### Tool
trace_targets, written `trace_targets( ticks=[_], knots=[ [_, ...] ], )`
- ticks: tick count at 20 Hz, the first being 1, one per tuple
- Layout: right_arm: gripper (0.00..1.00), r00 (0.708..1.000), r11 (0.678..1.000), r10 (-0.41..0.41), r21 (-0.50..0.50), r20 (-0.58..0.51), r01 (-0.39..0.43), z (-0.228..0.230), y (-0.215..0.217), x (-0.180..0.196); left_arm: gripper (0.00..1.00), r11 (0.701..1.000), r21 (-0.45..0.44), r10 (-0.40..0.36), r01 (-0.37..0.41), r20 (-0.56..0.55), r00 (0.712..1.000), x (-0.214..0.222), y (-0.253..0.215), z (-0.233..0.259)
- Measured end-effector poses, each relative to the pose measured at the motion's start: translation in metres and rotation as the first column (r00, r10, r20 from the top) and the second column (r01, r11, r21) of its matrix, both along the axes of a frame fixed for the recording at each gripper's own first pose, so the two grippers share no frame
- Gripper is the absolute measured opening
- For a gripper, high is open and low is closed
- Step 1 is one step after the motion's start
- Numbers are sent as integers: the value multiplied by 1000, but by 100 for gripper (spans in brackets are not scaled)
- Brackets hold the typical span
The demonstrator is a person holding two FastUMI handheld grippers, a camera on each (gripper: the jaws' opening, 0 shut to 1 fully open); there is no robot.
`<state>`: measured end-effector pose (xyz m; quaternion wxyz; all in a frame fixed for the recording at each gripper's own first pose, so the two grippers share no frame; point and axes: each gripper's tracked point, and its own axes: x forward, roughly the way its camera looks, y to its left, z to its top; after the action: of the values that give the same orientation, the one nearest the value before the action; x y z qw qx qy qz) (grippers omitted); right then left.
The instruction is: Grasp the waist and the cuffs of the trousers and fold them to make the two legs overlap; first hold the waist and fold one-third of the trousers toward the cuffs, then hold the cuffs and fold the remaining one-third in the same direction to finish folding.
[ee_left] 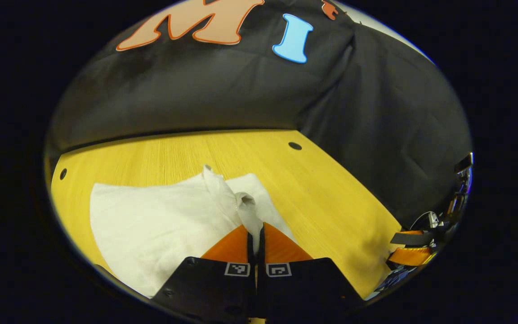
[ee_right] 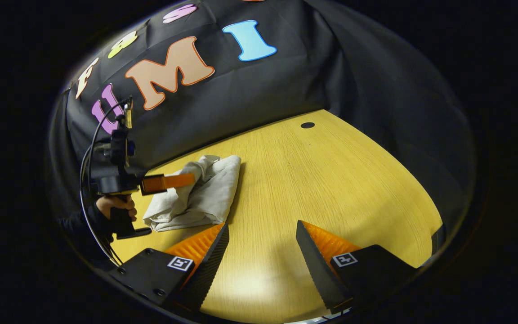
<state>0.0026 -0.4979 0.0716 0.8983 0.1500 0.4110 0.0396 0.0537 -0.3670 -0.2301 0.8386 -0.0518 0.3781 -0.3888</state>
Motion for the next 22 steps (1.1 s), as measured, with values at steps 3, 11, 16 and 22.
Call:
trace_targets(
  ticks=[3,11,16,22],
  knots=[
    [96,999,999,33,12,0,-33,-4,5,9,2,1000,2,10,-10,-2,1000,-15,8,-4],
    [96,982,989,143,15,124,-146,38,57,44,99,996,-23,91,-88,190,978,-15,54,51],
    [96,942,984,170,-7,289,-176,99,118,72,95,972,-62,234,-226,319,919,-28,150,114],
    [96,837,981,190,-71,512,-179,187,179,91,95,914,-118,398,-387,431,810,-42,297,188]
  ],
)
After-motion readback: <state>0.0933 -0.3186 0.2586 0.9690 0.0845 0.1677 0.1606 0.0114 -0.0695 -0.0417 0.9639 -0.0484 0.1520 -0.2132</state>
